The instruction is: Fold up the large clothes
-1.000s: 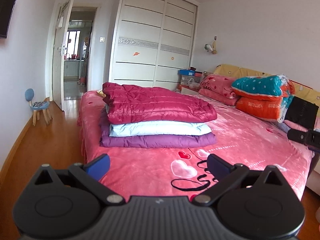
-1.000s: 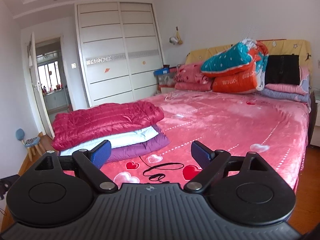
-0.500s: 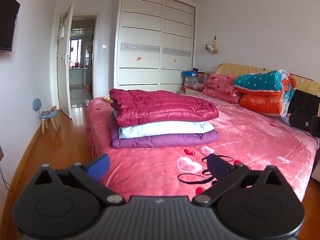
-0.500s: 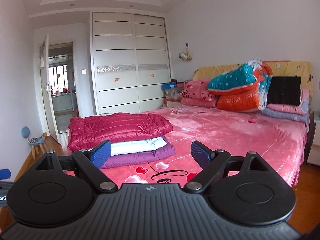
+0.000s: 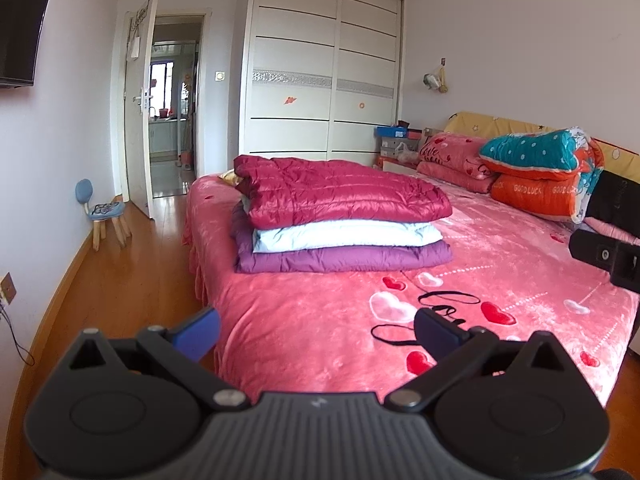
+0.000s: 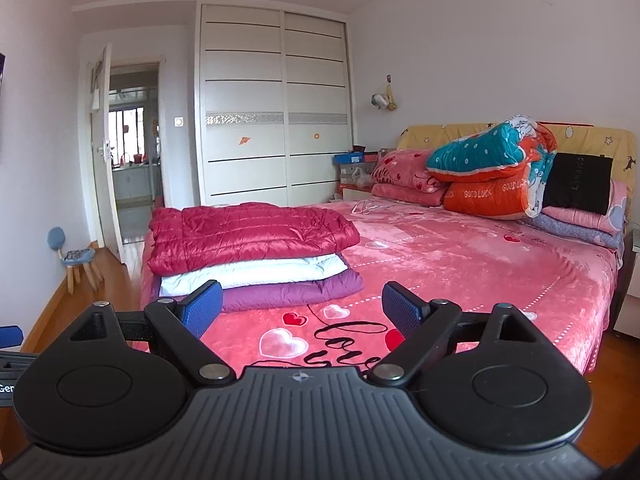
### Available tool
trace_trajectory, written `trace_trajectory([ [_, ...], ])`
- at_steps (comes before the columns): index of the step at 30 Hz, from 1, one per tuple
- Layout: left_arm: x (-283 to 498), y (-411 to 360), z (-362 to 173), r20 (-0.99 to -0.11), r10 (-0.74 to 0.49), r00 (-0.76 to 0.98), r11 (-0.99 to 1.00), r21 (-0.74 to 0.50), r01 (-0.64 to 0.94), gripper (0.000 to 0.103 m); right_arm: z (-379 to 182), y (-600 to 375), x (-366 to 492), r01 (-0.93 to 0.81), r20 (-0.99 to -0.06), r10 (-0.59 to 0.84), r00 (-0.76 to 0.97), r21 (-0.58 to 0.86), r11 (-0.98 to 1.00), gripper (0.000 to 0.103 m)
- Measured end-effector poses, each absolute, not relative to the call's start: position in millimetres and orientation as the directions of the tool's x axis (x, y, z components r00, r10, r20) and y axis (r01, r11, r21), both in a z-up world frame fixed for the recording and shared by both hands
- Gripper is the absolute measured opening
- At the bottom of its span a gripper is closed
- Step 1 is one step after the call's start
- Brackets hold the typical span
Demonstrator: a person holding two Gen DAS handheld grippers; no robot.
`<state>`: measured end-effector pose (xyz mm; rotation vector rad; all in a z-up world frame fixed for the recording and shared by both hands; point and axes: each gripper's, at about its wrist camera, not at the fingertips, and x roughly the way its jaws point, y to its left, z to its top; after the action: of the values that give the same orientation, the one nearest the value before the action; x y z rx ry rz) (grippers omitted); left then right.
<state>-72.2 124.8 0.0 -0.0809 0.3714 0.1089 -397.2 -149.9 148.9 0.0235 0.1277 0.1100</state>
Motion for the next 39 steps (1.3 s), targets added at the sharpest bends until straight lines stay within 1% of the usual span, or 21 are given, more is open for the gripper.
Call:
trace_trajectory([
  [19, -65, 125, -15, -0.408, 0.128, 0.904, 0.989, -0.021, -0.149, 0.102, 144, -174, -390, -0.131, -0.158, 0.132, 0.979, 0.015, 0.991, 0.103],
  [39, -60, 126, -27, -0.441, 0.155, 0.884, 0.985, 0.006, -0.17, 0.102, 138, -171, -375, -0.131, -0.198, 0.136, 0.971, 0.038, 0.991, 0.103],
])
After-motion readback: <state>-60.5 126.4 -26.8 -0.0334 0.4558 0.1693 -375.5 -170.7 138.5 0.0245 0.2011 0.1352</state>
